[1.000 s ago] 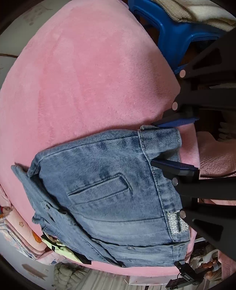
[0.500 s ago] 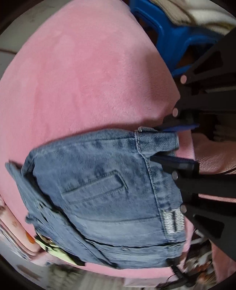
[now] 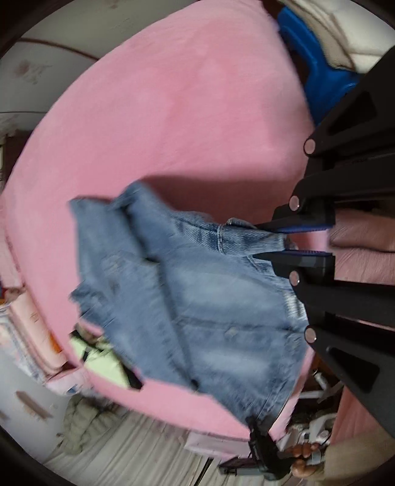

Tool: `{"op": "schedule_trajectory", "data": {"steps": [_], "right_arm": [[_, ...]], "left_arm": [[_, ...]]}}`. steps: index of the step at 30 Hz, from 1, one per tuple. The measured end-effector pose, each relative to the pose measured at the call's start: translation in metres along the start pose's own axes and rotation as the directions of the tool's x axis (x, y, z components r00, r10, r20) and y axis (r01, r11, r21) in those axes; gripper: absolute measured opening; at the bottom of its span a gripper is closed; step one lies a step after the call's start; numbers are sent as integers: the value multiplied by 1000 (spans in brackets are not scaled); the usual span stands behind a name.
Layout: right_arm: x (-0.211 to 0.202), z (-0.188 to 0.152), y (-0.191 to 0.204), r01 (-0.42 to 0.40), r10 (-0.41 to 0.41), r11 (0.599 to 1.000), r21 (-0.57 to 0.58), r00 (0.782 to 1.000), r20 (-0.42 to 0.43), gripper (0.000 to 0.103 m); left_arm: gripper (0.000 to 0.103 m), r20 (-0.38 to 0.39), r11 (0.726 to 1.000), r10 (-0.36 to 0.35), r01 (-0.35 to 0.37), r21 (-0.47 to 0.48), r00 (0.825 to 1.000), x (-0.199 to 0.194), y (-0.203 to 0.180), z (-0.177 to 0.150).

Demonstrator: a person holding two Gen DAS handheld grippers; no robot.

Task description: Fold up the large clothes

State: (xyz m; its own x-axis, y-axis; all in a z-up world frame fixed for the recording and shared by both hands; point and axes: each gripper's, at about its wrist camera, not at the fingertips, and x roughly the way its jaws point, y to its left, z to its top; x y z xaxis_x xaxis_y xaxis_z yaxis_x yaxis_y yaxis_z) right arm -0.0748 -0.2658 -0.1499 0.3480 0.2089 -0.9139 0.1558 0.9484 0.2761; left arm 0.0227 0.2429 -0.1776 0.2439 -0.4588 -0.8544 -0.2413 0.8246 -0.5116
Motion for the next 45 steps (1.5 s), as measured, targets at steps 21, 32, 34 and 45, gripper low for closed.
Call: {"op": "schedule_trajectory", "data": {"steps": [21, 32, 34, 45], "right_arm": [[109, 315, -28, 21, -49, 981, 190, 988, 144, 10], [197, 314, -53, 108, -107, 994, 28, 994, -23, 23], [207, 309, -53, 103, -103, 995, -6, 993, -57, 31], [244, 308, -53, 147, -147, 989, 1, 987, -69, 32]], "left_arm": [[36, 256, 951, 200, -123, -285, 946, 72, -55, 265], [72, 209, 948, 314, -316, -22, 926, 136, -52, 287], [72, 189, 932, 325, -348, 102, 927, 147, -59, 287], [72, 89, 920, 242, -258, 296, 966, 198, -55, 310]]}}
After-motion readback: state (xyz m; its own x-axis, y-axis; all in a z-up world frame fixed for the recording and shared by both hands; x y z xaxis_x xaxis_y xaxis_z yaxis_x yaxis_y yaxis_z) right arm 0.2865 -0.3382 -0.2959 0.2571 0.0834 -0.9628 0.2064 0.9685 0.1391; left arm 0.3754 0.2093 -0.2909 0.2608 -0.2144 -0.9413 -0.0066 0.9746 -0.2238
